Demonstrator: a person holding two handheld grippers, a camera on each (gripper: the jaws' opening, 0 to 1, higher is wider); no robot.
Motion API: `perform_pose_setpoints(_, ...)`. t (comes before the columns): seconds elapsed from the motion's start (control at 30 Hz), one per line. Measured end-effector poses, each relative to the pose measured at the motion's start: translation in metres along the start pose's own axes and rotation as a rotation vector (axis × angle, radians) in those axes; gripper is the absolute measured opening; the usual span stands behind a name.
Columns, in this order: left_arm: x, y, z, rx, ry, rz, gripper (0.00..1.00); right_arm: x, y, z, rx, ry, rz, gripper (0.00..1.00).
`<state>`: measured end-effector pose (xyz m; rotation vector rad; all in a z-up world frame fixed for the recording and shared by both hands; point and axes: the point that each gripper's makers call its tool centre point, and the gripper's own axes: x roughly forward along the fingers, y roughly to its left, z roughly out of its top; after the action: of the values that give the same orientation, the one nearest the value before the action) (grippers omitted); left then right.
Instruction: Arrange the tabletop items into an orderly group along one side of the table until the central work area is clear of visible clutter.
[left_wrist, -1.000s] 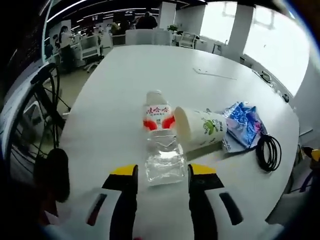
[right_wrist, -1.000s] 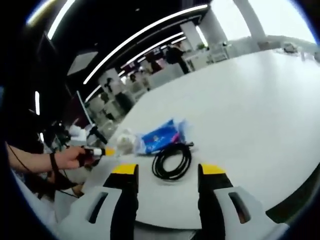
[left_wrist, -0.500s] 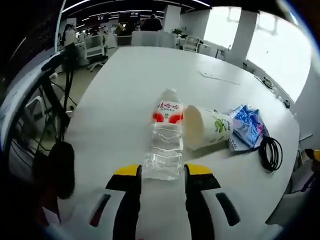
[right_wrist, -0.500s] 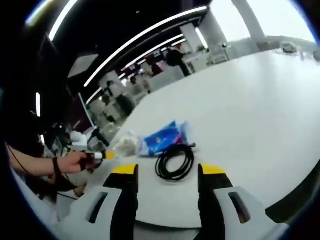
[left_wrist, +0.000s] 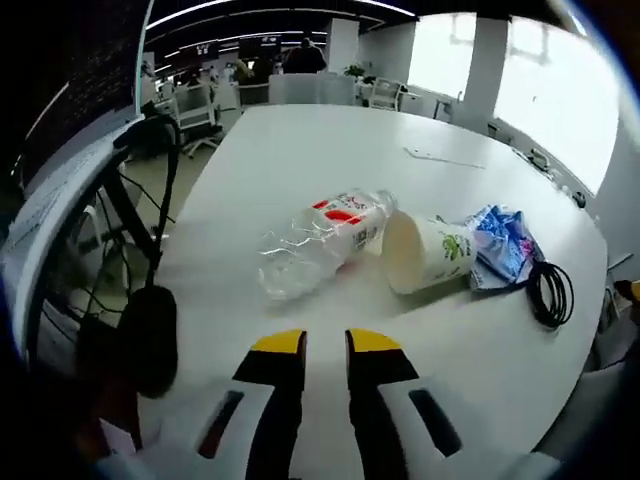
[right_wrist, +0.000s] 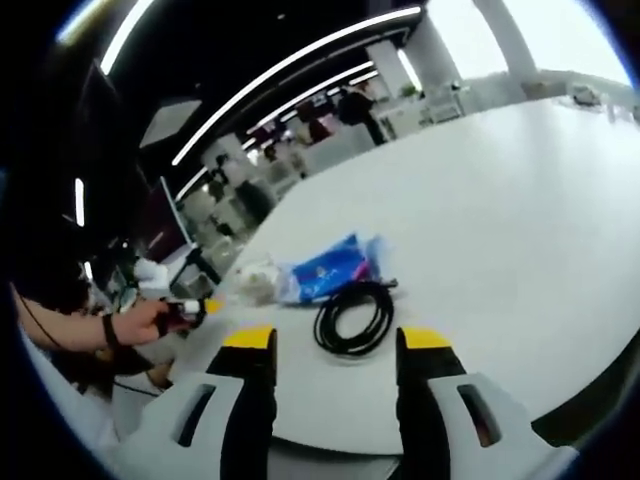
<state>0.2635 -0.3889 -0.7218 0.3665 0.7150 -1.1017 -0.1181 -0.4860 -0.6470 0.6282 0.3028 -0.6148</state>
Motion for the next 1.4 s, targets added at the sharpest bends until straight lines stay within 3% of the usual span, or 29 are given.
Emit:
perform_pose_setpoints(0.33,0.005,0.010,0.022,0.031,-0.033,0.011,0.24,-0.003,-0.004,-0.004,0.011,0.002,-0.013,0.46)
perform_pose_setpoints(0.8,0.016,0.017,0.039,0.053,-0.065,-0.021,0.35,-0.005,-0.006,-0.008,0.014,0.013,-0.026,0.46)
perform_pose_setpoints(1.4,0.034,0.024,0.057,0.085,-0.071,-0.048,0.40,-0.004,-0.006,-0.008,0.006,0.033,-0.038,0.47)
